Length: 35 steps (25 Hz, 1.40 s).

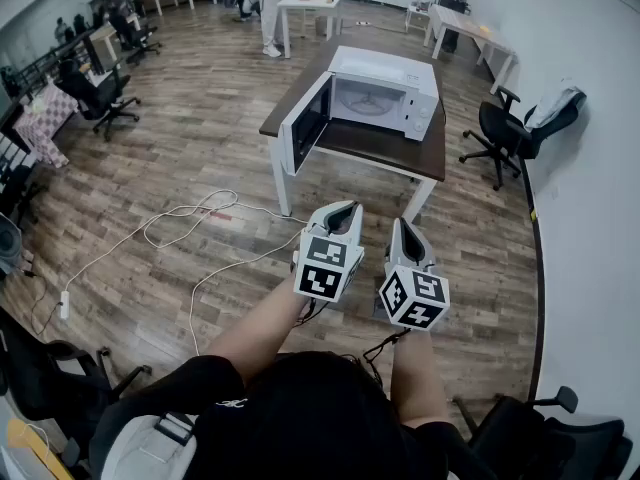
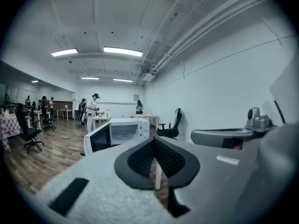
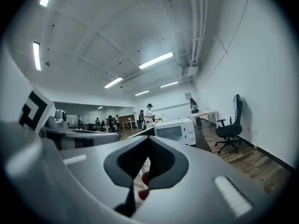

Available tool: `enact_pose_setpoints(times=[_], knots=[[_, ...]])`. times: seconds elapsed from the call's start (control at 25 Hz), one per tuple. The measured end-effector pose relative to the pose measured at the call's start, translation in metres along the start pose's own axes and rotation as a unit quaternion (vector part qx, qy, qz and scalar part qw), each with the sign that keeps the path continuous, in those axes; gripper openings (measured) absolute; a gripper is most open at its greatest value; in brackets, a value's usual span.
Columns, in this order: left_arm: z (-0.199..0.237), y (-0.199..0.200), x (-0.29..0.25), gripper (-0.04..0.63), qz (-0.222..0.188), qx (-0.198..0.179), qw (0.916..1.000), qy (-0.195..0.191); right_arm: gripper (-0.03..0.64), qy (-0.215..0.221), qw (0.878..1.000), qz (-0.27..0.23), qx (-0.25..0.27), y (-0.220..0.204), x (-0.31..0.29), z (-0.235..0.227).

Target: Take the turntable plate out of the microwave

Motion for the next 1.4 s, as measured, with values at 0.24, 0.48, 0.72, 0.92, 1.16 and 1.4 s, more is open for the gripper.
enact_pose_setpoints(times=[0.24, 0.48, 0.72, 0.92, 1.16, 1.4], knots=[[-0.012, -0.007, -0.001, 0.009, 0.003, 0.0, 0.9999, 0.01, 0.005, 0.009, 1.0, 0.005, 0.005, -0.005, 0.008, -0.008], [-0.019, -0.014, -0.001, 0.009, 0.001, 0.013, 0.9997, 0.023, 0.006, 0.043, 0.999, 0.008, -0.002, -0.01, 0.012, -0.01], [-0.027, -0.029, -0.003, 0.009, 0.012, 0.017, 0.9993, 0.03, 0.006, 0.057, 0.998, 0.004, -0.004, -0.012, 0.019, -0.016], [-0.029, -0.03, -0.008, 0.009, 0.009, 0.016, 0.9994, 0.029, 0.006, 0.063, 0.998, 0.013, -0.007, -0.02, 0.019, -0.02], [-0.03, -0.032, -0.022, 0.009, 0.004, 0.013, 0.9996, 0.026, 0.007, 0.063, 0.998, 0.011, 0.0, -0.025, 0.012, -0.027], [-0.018, -0.037, -0.04, 0.009, 0.001, 0.017, 0.9994, 0.03, 0.007, 0.063, 0.998, 0.019, 0.005, -0.035, -0.006, -0.034]])
Point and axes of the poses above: the fingertips, and each gripper's own axes: x backward along the fingers, z to its left, y out of its top, the point moved 2 cm from there along x, backward along the fingers, and after that the axes turned 11 degrees about x, right-handed, at the moved point
